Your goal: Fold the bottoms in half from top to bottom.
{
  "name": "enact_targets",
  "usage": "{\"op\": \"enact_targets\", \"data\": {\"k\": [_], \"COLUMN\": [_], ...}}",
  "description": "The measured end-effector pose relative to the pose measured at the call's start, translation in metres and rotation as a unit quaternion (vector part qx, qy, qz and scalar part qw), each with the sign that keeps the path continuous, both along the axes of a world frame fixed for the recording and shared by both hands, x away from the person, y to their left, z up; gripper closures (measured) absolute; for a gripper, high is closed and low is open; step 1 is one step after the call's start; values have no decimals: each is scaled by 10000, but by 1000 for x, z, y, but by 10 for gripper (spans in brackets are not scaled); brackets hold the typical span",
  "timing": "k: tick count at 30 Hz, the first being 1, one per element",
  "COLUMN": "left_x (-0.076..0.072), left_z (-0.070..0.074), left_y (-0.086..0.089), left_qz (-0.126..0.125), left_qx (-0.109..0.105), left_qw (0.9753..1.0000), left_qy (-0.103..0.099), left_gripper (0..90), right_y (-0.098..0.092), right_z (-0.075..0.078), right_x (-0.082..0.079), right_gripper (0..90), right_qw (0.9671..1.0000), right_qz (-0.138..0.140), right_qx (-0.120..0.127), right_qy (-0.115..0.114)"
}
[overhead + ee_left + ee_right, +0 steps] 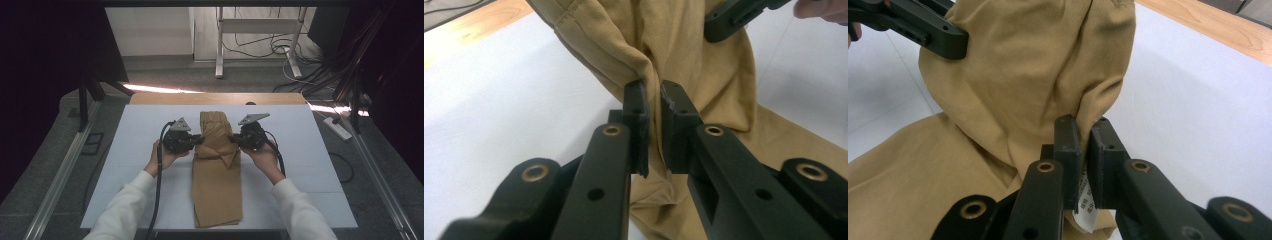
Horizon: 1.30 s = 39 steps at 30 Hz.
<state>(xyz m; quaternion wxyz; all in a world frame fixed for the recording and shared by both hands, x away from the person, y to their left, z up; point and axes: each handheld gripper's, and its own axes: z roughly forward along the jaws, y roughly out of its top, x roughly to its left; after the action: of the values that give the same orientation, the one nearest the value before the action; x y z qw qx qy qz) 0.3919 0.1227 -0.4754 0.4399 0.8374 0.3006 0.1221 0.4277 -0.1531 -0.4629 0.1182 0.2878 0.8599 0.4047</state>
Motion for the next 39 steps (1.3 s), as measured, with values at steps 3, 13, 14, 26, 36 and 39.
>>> {"op": "enact_targets", "data": {"k": [3,13,14,26,36,39], "left_x": [-4,-19,-20,-33,-43,-46], "left_z": [0,-6,-6,-13,-16,-18], "left_y": [-1,-3,-4,-5,-6,-7], "left_qz": [-30,-93,-107,-185,-268,-291], "left_qx": [5,40,43,101,135,143], "left_qw": [10000,9999,9999,9997,9995,9994], "left_qy": [-14,19,26,77,110,150], "left_gripper": [820,818,818,812,806,805], "right_y": [-2,-5,-6,-9,-13,-15], "right_z": [0,-5,-6,-14,-19,-23], "right_x": [-4,-18,-19,-36,-48,-53], "right_gripper": [838,838,838,837,836,837], "right_qw": [10000,10000,10000,9999,9997,9997], "right_qz": [19,48,58,97,176,203], "right_qx": [7,6,6,40,89,71], "right_qy": [-17,33,38,109,116,137]}}
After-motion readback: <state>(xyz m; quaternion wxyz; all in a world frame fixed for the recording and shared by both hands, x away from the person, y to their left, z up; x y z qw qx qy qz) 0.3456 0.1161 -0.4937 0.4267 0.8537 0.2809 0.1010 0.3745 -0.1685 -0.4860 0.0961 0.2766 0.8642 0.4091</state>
